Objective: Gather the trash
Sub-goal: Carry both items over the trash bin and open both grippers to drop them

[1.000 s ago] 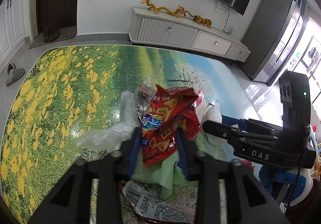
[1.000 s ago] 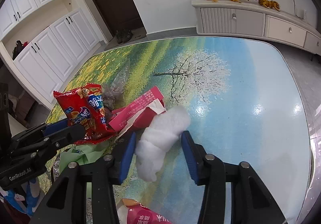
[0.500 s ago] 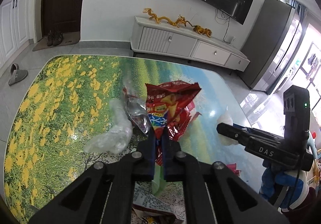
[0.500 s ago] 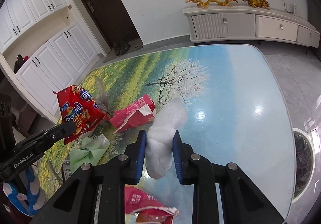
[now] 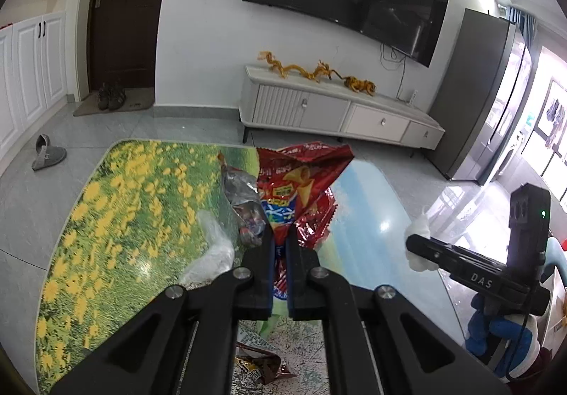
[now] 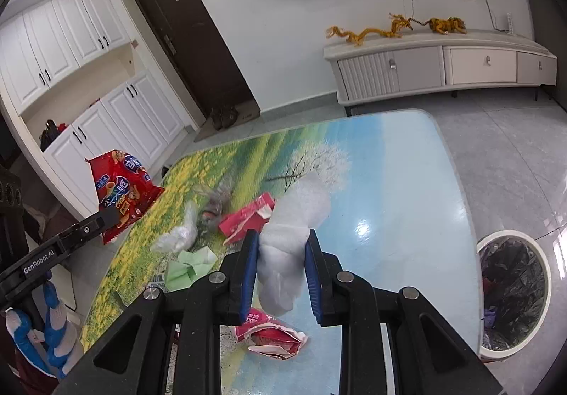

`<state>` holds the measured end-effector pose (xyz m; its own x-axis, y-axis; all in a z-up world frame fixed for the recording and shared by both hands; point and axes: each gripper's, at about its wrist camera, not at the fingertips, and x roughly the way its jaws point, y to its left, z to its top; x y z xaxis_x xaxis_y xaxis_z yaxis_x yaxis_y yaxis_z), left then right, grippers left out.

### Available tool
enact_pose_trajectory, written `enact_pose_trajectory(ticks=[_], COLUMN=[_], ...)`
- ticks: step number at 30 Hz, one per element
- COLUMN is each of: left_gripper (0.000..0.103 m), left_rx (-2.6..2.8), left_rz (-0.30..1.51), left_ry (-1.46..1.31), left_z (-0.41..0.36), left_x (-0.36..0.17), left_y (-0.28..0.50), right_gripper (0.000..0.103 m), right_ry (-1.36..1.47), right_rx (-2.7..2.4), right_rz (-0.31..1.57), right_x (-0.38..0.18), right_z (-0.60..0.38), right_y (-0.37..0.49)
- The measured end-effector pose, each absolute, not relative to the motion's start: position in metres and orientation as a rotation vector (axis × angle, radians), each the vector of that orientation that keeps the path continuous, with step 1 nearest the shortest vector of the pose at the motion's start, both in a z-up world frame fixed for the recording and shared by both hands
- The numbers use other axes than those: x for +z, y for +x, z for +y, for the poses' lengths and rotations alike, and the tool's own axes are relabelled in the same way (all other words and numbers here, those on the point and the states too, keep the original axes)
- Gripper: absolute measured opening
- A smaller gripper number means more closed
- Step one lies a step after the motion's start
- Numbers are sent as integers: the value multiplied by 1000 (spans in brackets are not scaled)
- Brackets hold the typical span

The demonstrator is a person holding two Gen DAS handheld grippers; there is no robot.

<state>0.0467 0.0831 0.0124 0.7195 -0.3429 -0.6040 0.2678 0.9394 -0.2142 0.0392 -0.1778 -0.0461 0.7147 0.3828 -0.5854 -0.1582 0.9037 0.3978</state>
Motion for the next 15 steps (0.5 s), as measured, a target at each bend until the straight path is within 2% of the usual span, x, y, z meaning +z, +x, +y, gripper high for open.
enact_pose_trajectory(ticks=[8,15], left_gripper=[4,4], left_rx=[-342,-428], left_rz=[625,615], left_ry=[-88,-43], left_z=[65,7], left_x=[50,62], left_y=[37,36], right_gripper=[24,24], right_ry=[367,421], right_rx=[260,175], right_rz=[616,554], right_x=[-21,-13], right_z=[-215,-267], right_y=[18,2])
